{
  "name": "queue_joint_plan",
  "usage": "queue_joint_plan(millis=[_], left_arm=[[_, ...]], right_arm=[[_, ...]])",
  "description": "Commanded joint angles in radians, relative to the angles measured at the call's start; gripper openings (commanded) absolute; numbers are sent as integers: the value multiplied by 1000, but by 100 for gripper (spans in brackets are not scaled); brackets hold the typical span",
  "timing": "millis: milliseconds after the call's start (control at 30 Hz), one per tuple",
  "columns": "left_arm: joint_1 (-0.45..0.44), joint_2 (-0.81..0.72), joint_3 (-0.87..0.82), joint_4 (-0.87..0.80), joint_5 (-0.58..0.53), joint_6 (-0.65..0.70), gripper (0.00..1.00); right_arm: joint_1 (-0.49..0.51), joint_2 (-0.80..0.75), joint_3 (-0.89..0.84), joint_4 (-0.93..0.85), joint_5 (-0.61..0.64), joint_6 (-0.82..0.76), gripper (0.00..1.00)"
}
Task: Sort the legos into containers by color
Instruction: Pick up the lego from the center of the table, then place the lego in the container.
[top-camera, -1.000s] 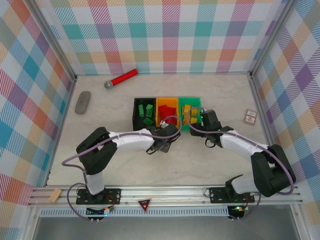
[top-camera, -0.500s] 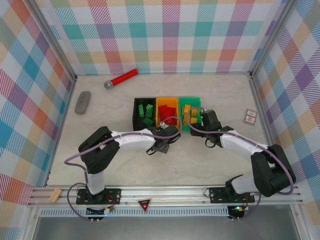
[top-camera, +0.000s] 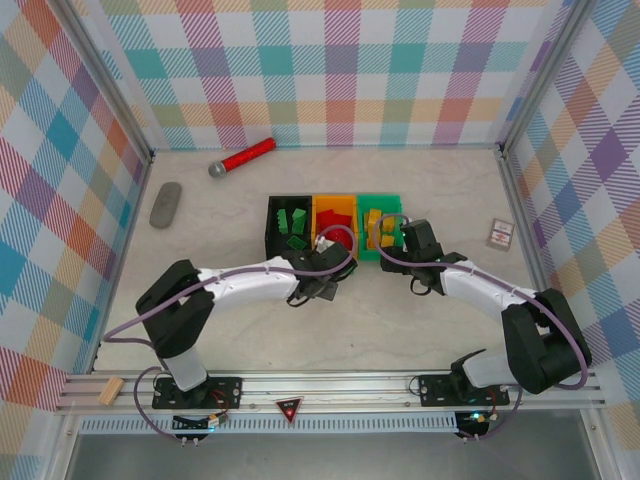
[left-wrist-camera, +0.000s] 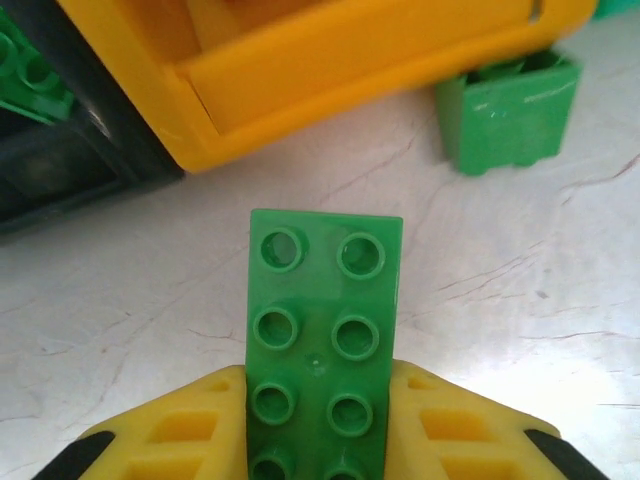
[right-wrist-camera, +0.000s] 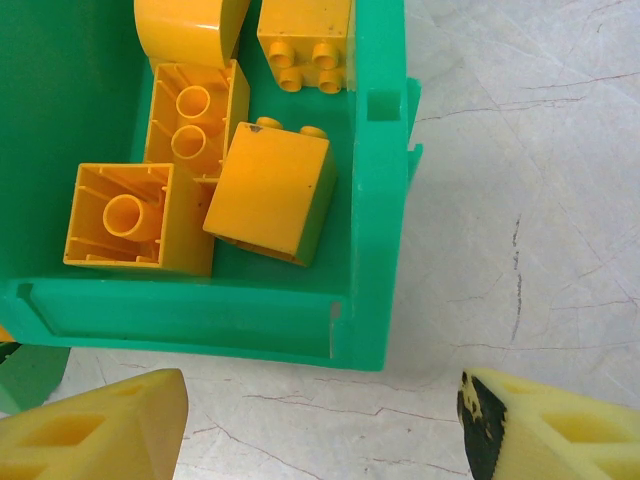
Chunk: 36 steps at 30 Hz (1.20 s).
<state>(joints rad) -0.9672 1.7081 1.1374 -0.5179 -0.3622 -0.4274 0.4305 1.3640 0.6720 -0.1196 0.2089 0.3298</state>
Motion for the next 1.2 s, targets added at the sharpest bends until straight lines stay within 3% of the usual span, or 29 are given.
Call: queue_joint_plan(millis=[0,233,467,867,1167], left_arm=[[5,-77,2,-2,-57,-15,26],[56,-152,44,-16,-138,11,24],[179,-172,78,17,-127,75,24],[341,-5,194,38,-60,157,24],[379,70,239,39,-47,170,26]], right_arm=[[-4,-22,2,20,1,17,72],[-4,-19,3,19,-2,18,73],[-5,-20,2,19,-3,20,73],[-3,-18,4,21,-3,20,73],[-4,-15,5,23,-9,22,73]])
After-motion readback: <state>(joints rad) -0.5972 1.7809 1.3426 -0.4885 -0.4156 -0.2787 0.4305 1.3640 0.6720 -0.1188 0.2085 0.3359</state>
